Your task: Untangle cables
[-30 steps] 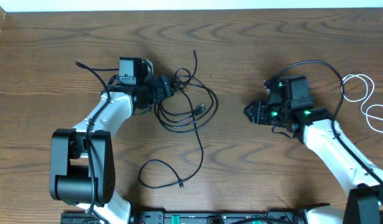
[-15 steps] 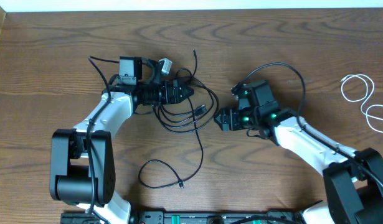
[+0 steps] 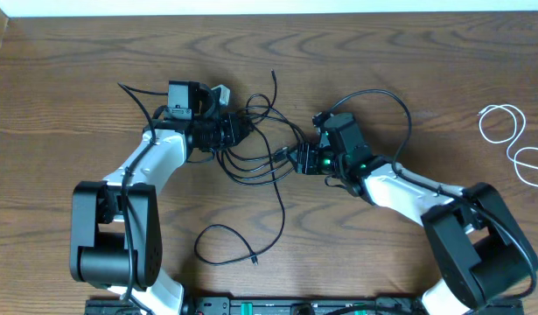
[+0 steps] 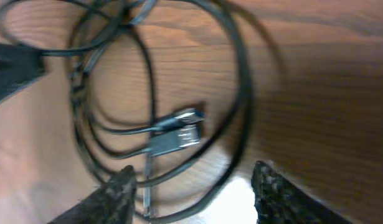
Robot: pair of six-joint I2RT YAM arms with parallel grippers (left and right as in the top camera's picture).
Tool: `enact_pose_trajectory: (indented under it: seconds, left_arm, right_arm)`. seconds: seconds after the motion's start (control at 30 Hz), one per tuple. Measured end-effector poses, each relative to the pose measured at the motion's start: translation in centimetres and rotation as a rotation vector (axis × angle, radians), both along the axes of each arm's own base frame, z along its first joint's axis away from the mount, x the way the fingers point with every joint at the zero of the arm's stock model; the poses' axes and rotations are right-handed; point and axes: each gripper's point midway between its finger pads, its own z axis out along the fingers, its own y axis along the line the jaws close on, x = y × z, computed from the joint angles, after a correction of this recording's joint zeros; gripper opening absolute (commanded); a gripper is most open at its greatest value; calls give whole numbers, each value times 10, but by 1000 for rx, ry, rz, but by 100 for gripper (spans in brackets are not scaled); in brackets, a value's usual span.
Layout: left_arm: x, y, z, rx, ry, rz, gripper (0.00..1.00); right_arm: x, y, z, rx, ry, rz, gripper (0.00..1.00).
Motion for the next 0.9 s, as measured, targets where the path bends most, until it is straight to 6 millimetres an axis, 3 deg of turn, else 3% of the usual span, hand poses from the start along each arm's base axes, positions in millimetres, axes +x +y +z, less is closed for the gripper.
enact_pose_trajectory:
  seconds: [0.3, 0.33, 0.43, 0.57, 0.77, 0.9]
  left_arm:
    - [-12, -27, 24, -168, -57, -163, 8]
    - [-14, -29, 26, -183, -63, -178, 9]
    - [-17, -33, 31, -209, -84, -216, 9]
    - [-10, -23, 19, -117, -86, -173, 13]
    - [-2, 12, -11, 78, 28, 38, 24]
    - [2, 25, -18, 144, 44, 105, 27]
  right_arm:
    - [6, -12, -21, -55, 35, -89, 33]
    - [6, -13, -22, -58, 34, -97, 22]
    - [10, -18, -22, -71, 30, -134, 3]
    - [12, -22, -23, -76, 35, -172, 1]
    - [11, -20, -24, -83, 34, -172, 1]
    - [5, -14, -26, -93, 39, -156, 1]
